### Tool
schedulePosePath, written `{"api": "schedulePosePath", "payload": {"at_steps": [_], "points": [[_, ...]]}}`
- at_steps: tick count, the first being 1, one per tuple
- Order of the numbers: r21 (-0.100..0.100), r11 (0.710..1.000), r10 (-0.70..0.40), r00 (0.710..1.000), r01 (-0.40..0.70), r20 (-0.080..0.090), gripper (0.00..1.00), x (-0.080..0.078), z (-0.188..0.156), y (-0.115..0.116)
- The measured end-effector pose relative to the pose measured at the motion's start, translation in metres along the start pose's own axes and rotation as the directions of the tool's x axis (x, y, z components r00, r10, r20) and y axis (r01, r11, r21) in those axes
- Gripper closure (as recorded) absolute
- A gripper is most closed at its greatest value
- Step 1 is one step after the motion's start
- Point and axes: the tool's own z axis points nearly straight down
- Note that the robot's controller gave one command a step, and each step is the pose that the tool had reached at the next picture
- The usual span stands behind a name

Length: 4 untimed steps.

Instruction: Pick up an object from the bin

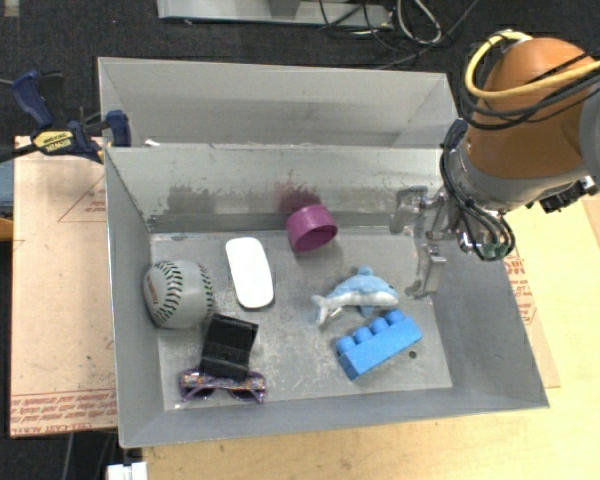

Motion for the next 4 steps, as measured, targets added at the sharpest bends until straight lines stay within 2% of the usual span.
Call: {"api": "schedulePosePath", "payload": {"at_steps": [1,2,3,4], "points": [[0.0,0.999,-0.05,0.999,0.05,-0.005,0.0,-0.03,0.107,-0.026],[0.0,0.993,-0.115,0.993,0.115,0.013,0.0,-0.012,0.057,0.025],[0.0,0.985,-0.174,0.985,0.174,0.002,0.0,-0.009,0.156,0.033],[-0.003,0.978,-0.208,0.978,0.208,-0.002,0.0,-0.005,0.174,0.032]]}}
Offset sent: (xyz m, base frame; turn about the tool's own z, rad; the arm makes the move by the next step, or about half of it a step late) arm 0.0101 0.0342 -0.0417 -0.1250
